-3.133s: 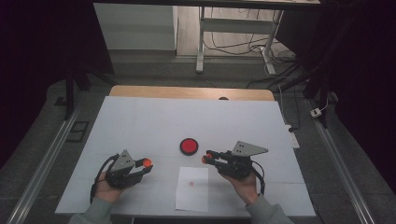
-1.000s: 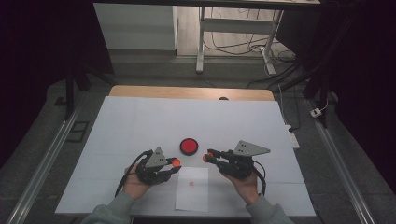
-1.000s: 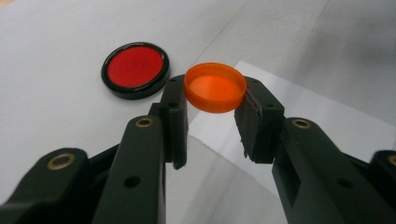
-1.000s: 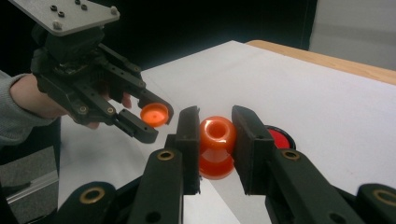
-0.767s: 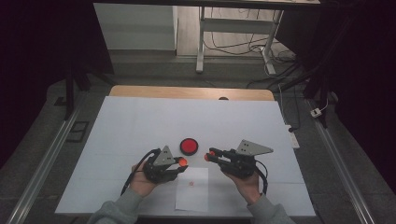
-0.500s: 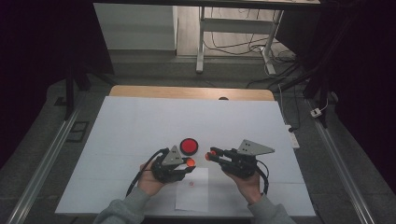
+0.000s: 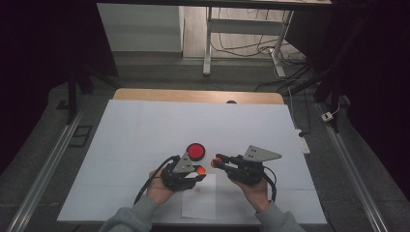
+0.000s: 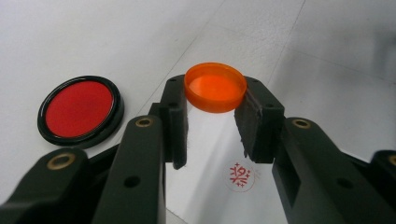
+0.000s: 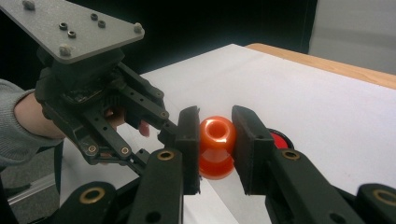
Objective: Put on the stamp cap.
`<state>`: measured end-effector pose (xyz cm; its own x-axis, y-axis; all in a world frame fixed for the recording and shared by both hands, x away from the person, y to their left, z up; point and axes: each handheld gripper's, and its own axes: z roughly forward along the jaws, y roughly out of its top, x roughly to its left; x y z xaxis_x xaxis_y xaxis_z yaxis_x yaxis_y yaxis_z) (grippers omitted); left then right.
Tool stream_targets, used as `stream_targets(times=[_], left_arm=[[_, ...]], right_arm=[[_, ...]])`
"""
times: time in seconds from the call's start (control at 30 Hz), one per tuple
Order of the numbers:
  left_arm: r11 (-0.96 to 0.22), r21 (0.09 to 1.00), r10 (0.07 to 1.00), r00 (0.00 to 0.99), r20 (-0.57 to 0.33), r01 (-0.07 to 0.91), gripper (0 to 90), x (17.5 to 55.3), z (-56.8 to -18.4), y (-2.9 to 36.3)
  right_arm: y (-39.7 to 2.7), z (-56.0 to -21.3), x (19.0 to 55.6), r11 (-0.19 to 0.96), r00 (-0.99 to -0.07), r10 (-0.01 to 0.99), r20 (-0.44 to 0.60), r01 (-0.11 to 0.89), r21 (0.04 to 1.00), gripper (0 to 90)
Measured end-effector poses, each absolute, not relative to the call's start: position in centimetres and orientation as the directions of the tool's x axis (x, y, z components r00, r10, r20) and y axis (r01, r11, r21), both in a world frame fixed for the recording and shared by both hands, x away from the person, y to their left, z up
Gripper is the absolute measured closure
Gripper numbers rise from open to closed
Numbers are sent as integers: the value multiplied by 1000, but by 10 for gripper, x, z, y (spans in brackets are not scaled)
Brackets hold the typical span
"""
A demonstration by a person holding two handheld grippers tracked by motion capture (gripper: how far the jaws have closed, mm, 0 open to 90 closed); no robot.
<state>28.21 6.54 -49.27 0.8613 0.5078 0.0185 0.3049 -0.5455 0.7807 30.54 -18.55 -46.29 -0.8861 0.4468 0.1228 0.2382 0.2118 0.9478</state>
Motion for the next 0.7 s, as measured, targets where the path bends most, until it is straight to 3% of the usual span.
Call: stream_targets(times=[0.7], left_arm=[[-555, 775, 498, 867, 17, 303, 651, 282, -496, 59]], right_arm=[[-171, -469, 300, 232, -905, 402, 141, 249, 940, 721]])
